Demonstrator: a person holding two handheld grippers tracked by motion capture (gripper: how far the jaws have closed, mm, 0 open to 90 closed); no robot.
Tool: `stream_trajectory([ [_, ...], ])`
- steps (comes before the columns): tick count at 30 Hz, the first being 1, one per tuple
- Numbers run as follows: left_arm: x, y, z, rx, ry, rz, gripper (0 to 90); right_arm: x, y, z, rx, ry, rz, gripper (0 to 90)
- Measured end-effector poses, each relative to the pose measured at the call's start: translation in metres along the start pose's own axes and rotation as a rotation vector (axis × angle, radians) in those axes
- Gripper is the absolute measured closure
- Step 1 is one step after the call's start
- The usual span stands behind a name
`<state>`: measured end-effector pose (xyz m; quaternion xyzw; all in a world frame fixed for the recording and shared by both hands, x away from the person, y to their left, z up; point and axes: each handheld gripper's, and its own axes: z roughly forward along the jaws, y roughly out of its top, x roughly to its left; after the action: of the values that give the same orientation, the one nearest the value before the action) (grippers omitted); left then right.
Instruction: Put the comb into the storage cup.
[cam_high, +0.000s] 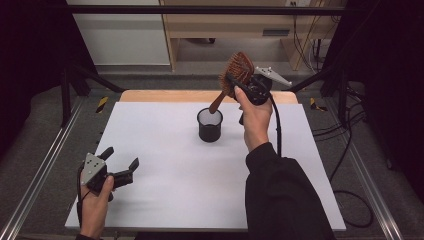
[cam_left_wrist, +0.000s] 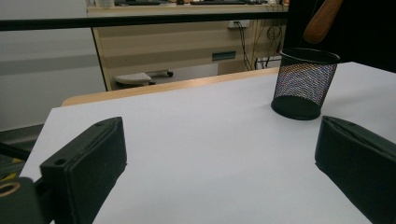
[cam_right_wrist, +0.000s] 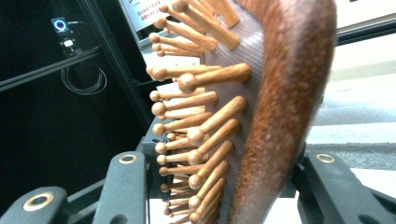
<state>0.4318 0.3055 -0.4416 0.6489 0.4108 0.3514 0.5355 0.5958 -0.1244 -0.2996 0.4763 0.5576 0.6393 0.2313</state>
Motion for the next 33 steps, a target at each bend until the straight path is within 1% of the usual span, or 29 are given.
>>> stream_trajectory([
  [4, 0.0, 0.0, -0.001, -0.004, -0.009, 0.021, 2.4, -0.001, 0.0, 0.0, -0.003, 0.004, 0.007, 52.1],
  [9, 0.0, 0.0, -0.001, -0.007, -0.011, 0.023, 2.3, -0.001, 0.0, -0.001, 0.0, 0.001, 0.001, 52.2],
  [22, 0.001, 0.0, -0.001, -0.008, -0.009, 0.014, 2.3, 0.0, -0.005, 0.004, 0.015, -0.004, -0.016, 52.1],
  [25, 0.001, 0.001, -0.002, -0.009, -0.01, 0.015, 2.3, -0.001, -0.007, 0.004, 0.021, -0.006, -0.012, 52.1],
  [29, 0.001, 0.0, 0.0, -0.007, -0.015, 0.016, 2.3, -0.003, -0.012, 0.006, 0.031, -0.01, -0.013, 52.1],
  [33, 0.002, 0.0, 0.001, -0.015, -0.017, 0.0, 2.3, -0.004, -0.019, 0.009, 0.044, -0.009, -0.002, 52.1],
])
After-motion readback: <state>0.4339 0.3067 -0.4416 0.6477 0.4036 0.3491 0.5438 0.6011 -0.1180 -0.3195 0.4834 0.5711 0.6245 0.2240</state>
